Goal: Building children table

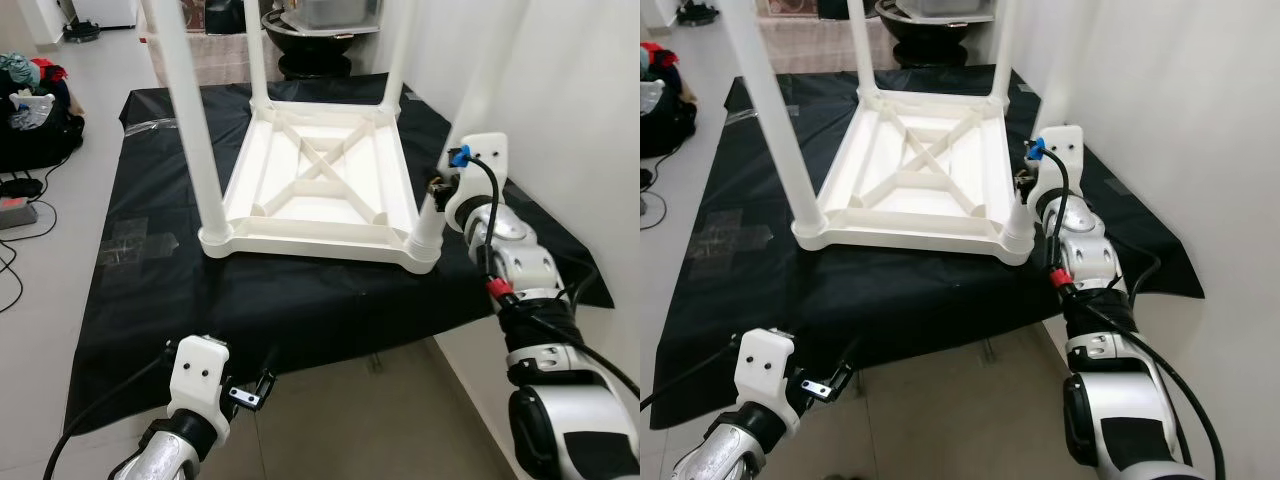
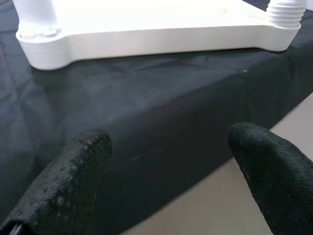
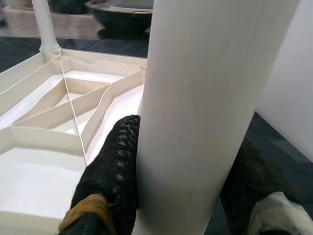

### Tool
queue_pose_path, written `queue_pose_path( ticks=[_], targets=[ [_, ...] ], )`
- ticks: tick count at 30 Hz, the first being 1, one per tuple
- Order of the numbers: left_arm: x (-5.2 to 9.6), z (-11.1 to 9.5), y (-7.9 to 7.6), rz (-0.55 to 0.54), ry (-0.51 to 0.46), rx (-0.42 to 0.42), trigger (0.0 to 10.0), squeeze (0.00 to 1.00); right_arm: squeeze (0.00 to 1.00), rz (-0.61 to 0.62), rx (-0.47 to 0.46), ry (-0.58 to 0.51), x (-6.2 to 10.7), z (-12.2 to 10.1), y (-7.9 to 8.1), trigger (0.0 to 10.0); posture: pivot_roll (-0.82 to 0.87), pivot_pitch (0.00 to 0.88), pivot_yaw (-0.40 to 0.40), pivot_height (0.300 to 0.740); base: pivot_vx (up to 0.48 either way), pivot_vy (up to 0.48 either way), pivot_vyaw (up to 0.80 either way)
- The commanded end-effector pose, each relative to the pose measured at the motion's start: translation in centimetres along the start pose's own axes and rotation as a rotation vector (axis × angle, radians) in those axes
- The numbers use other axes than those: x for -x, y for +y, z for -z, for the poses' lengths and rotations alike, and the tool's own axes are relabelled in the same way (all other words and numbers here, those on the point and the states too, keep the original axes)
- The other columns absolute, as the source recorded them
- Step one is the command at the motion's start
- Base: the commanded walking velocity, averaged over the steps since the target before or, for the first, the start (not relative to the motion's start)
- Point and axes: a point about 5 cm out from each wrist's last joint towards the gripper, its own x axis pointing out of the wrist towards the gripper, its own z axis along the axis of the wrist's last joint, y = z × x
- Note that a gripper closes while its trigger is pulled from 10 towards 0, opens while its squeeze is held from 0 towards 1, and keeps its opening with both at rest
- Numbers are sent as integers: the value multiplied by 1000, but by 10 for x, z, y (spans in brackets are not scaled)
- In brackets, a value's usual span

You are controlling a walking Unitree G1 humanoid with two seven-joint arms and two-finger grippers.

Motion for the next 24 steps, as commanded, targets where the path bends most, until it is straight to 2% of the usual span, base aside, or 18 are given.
queue_pose_path(
  ticks=[1, 3, 8, 11, 12, 15, 16, 17, 18, 19, 20, 21, 22, 23, 24],
  targets=[
    [2, -1, -1, -2, 5, 0, 10000, 0, 0, 85, 138, 7, 5, 9, -6, 0, -58, 155, -90, 740, 0, 0, 0],
    [2, -2, 0, 0, 4, 8, 10000, 0, 0, 86, 109, 47, 14, 24, -3, 0, -77, 163, -83, 740, 0, 0, 0],
    [3, -3, 0, 2, 3, 13, 10000, 0, 0, 76, 92, 65, 18, 33, 0, 0, -85, 166, -79, 740, 0, 0, 0],
    [3, -3, 0, 7, 6, 18, 10000, 0, 0, 13, 33, 55, 19, 36, 15, 0, -90, 170, -75, 740, 0, 0, 0],
    [3, -3, 0, 8, 6, 19, 10000, 0, 0, -60, 12, 29, 19, 32, 24, 0, -85, 169, -77, 740, 0, 0, 0],
    [3, -3, 0, 8, 7, 19, 10000, 0, 0, -111, 1, 9, 19, 29, 30, 0, -85, 170, -76, 740, 0, 0, 0],
    [3, -3, 0, 8, 8, 19, 10000, 0, 0, -195, -49, -31, 20, 23, 38, 0, -85, 170, -76, 740, 0, 0, 0],
    [4, -3, 0, 9, 9, 19, 10000, 0, 0, -339, -98, -88, 23, 12, 50, 0, -85, 170, -76, 740, 0, 0, 0],
    [4, -3, 0, 9, 9, 19, 10000, 0, 0, -339, -98, -88, 23, 12, 50, 0, -85, 170, -76, 740, 0, 0, 0],
    [4, -3, 0, 9, 11, 20, 10000, 0, 0, -493, -143, -139, 29, 2, 61, 0, -78, 171, -77, 740, 0, 0, 0],
    [5, -3, -1, 9, 12, 19, 10000, 0, 0, -689, -136, -186, 38, -7, 70, 0, -76, 170, -79, 740, 0, 0, 0],
    [5, -3, -1, 10, 13, 19, 10000, 0, 0, -812, -120, -207, 45, -12, 75, 0, -76, 170, -79, 740, 0, 0, 0],
    [5, -3, -1, 10, 13, 19, 10000, 0, 0, -812, -120, -207, 45, -12, 75, 0, -76, 170, -79, 740, 0, 0, 0],
    [5, -3, -1, 10, 14, 19, 10000, 0, 0, -947, -72, -214, 52, -14, 76, 0, -74, 171, -83, 740, 0, 0, 0],
    [5, -3, -1, 10, 14, 19, 10000, 0, 0, -947, -72, -214, 52, -14, 76, 0, -74, 171, -83, 740, 0, 0, 0]
  ],
)
